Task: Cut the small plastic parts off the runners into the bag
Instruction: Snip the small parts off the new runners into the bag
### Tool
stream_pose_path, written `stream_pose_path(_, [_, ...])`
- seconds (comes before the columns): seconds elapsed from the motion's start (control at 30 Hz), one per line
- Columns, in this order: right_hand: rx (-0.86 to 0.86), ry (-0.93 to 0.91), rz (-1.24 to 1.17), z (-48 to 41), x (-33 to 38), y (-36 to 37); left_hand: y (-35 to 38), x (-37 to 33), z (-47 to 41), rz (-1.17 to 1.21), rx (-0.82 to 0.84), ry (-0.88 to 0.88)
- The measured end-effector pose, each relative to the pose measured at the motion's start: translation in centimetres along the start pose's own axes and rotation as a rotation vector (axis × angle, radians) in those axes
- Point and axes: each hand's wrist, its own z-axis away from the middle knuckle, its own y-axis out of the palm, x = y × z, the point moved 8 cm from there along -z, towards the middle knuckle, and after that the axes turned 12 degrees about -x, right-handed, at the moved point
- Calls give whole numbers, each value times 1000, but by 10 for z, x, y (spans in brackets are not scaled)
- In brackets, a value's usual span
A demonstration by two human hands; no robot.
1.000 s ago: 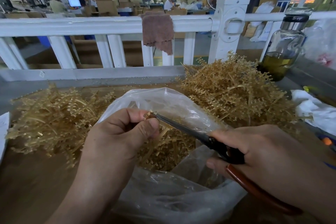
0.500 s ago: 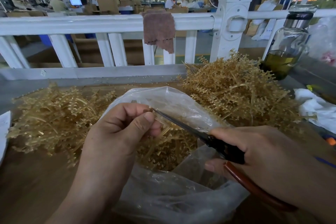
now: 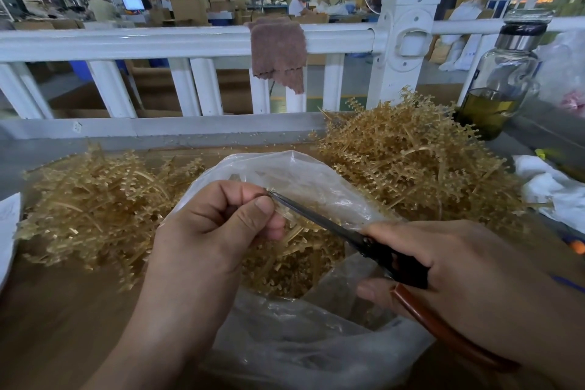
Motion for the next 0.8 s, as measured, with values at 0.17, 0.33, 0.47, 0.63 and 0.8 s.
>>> stream_pose_path(0.17, [-21,5,0,1,-1,-1,-2,3,0,-52,-10,19])
stream_pose_path(0.33, [-29,-6,30,1,0,-2,-2,1,2,-108,-30,49])
stream_pose_path(0.47, [-47,4,41,2,0,-4,-2,1,3,-129,-24,52])
stream_pose_path(0.63, [-55,5,53,3,0,-6,-1,-2,5,-117,-29,55])
stream_pose_path(0.8, [-21,12,43,3,2,-5,2,-2,6,-70,-33,23])
